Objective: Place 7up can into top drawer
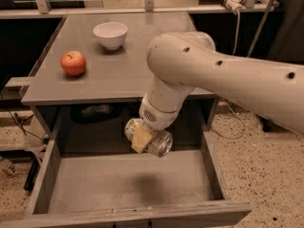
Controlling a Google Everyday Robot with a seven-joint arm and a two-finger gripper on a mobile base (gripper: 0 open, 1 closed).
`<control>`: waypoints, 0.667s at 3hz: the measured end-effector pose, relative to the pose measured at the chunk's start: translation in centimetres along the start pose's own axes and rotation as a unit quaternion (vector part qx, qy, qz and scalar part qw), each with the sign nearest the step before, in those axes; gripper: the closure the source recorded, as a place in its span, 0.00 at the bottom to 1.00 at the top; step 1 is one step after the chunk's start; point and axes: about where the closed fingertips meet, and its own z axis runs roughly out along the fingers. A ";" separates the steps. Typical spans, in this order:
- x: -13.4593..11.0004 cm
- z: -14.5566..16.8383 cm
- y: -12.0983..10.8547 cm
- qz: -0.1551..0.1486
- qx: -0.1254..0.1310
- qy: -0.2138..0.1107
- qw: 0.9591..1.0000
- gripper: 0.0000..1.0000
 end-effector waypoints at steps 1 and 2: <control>-1.7 3.1 1.2 0.011 -0.004 -0.003 1.000 1.00; -2.1 6.2 2.4 0.029 -0.010 0.003 1.000 1.00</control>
Offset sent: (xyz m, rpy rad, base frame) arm -0.0142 0.0683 -0.0852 0.0056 0.0672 -0.0971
